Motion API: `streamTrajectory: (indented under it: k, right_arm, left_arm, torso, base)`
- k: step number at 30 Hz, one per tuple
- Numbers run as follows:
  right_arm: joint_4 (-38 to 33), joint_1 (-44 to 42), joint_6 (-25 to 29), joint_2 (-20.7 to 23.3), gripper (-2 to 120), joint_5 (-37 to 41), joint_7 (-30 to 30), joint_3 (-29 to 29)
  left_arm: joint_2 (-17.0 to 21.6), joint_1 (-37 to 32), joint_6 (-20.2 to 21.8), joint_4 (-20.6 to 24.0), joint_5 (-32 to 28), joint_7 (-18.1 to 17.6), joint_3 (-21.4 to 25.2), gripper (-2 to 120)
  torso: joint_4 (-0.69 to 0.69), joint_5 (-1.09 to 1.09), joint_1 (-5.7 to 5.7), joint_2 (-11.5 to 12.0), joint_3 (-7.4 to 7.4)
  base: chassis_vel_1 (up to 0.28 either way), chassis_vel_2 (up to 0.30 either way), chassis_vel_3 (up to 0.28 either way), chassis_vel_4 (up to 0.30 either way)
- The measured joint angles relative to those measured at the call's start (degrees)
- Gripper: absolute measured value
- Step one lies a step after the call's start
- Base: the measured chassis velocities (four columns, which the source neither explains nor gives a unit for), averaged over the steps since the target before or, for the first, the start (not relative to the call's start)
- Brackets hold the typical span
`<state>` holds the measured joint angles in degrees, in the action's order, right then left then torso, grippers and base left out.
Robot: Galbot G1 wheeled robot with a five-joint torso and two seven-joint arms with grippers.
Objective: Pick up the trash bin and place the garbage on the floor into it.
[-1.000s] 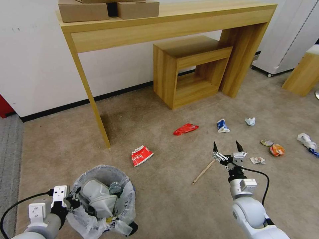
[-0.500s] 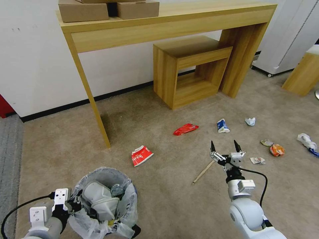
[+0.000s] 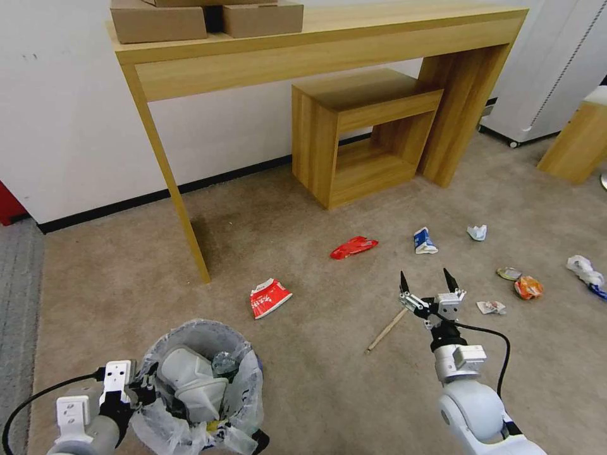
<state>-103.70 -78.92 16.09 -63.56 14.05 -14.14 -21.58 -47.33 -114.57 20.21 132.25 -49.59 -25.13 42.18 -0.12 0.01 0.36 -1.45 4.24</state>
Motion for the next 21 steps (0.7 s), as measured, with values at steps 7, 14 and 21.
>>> streamTrajectory:
  k: [7,14,21]
  right_arm:
    - [0.7,0.0,1.5,0.1,100,-1.2,0.2,0.1]
    - [2.0,0.2,3.1,0.2,100,-1.4,1.3,-0.4]
    - [3.2,0.5,3.9,-0.1,100,-1.7,2.3,-0.4]
  left_arm:
    - [-0.2,0.0,-0.4,-0.3,1.3,0.8,0.1,0]
    - [0.1,1.2,-2.4,-1.4,3.4,1.6,0.1,0]
    - [0.3,1.4,-3.2,-1.9,3.6,1.7,-0.1,0]
  torso:
    - [0.00,0.00,0.02,0.0,0.03]
    - [0.00,-0.01,0.01,0.0,0.00]
    - [0.00,-0.01,0.00,0.0,0.01]
  base:
    - [-0.167,0.146,0.152,-0.147]
    - [-0.036,0.037,0.034,-0.028]
    - [0.000,0.000,0.000,0.000]
